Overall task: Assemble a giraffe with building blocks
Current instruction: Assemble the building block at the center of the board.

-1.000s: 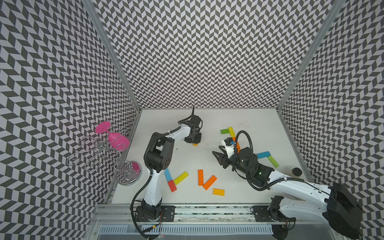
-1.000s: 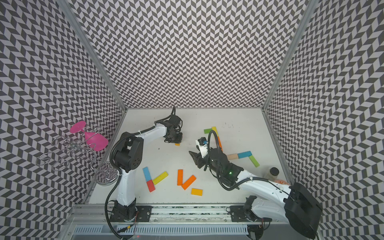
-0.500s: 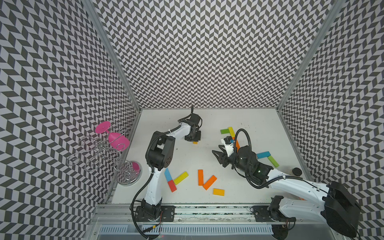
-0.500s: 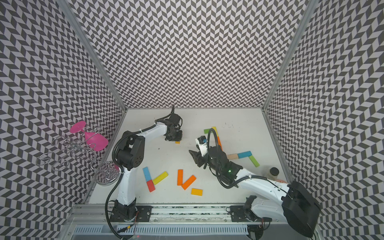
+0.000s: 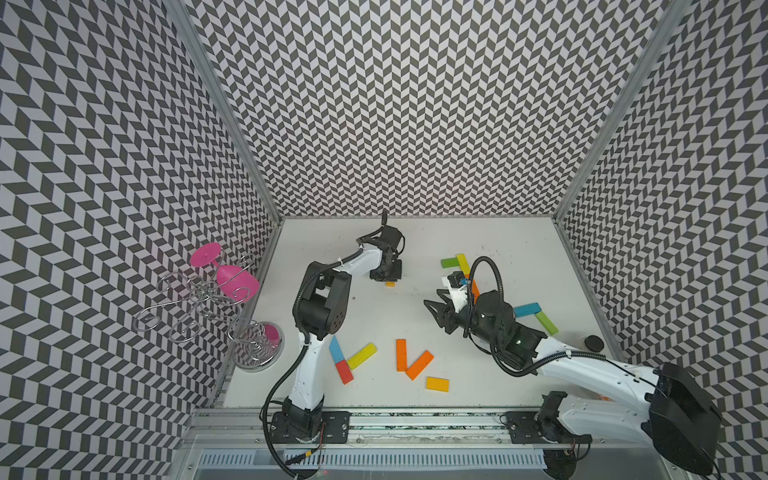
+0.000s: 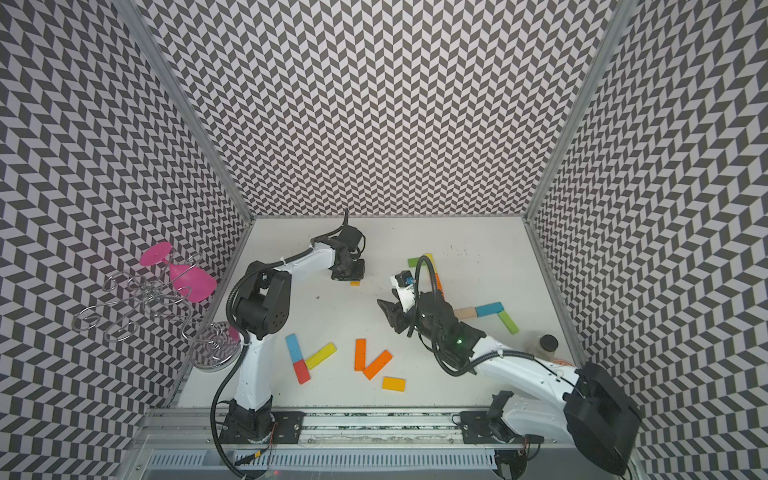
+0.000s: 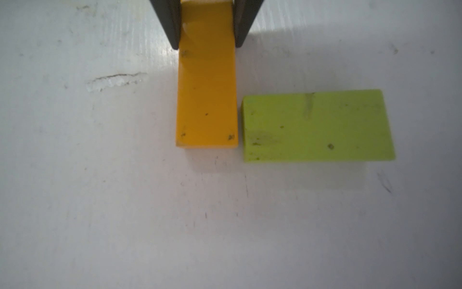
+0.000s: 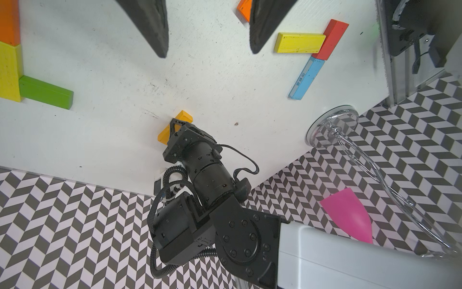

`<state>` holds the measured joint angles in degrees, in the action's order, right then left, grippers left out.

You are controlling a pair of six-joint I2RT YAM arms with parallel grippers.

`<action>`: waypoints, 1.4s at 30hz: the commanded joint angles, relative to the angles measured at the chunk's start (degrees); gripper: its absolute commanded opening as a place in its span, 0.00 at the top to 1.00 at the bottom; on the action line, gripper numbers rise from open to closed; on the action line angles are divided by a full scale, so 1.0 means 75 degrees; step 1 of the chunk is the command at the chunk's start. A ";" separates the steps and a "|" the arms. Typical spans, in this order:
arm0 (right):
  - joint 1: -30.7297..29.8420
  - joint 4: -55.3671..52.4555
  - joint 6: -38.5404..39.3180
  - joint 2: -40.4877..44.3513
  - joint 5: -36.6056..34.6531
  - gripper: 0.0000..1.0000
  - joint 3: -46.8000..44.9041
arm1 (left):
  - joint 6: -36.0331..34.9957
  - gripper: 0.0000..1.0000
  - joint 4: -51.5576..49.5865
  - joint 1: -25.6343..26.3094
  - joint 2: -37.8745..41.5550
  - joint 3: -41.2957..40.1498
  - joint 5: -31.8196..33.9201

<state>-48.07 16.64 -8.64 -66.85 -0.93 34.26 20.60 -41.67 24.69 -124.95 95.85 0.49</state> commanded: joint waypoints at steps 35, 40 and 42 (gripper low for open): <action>0.0037 0.0195 -0.0103 -0.0165 0.0208 0.49 0.0225 | 0.0157 0.63 -0.0010 -0.0119 -0.0206 0.0275 -0.0005; 0.0038 0.0197 -0.0113 -0.0168 0.0218 0.49 0.0228 | 0.0148 0.64 -0.0006 -0.0128 -0.0183 0.0274 0.0041; 0.0037 0.0210 -0.0122 -0.0181 0.0220 0.49 0.0232 | 0.0148 0.64 0.0000 -0.0129 -0.0176 0.0263 0.0057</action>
<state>-48.07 16.23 -9.26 -67.61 0.10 34.46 21.12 -41.58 23.94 -125.54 96.57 0.58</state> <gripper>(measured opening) 0.506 0.362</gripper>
